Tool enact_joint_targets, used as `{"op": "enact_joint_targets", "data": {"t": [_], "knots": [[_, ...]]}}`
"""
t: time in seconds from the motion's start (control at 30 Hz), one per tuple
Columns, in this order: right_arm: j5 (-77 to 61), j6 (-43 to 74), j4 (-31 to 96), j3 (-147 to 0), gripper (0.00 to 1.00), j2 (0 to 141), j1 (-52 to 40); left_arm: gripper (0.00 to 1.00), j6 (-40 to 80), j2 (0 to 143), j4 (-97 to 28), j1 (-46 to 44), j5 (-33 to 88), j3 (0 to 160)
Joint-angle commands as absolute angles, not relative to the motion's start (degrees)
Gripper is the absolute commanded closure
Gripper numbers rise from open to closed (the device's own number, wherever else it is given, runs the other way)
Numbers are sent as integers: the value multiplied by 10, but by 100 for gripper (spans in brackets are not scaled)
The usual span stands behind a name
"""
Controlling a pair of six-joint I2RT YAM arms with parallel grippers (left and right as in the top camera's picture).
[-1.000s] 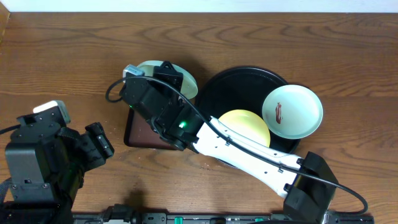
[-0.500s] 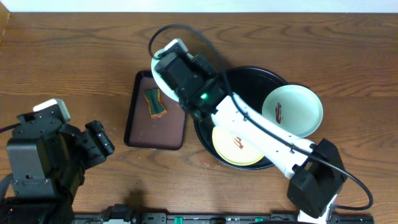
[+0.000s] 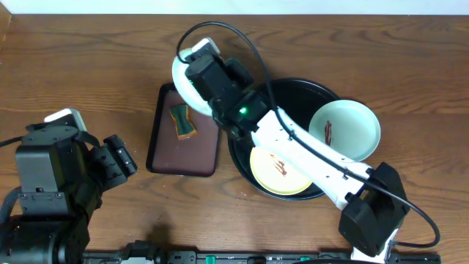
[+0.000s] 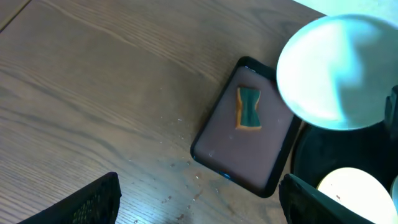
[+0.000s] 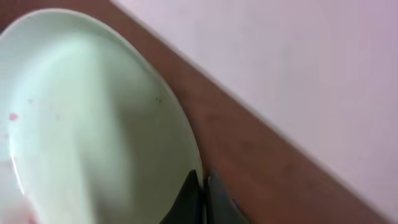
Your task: Clean dirty plates on tray and stack at the side
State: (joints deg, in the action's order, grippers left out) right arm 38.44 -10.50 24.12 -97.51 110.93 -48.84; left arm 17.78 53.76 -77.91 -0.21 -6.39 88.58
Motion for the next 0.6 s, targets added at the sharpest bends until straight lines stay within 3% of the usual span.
{"op": "enact_joint_targets", "data": {"t": [0.0, 0.57], "knots": [[460, -213, 220, -985, 99, 1100, -511, 18, 181, 538, -780, 0, -71, 888], [484, -95, 258, -984, 99, 1108, -512, 18, 181, 539, -788, 0, -71, 888]]}}
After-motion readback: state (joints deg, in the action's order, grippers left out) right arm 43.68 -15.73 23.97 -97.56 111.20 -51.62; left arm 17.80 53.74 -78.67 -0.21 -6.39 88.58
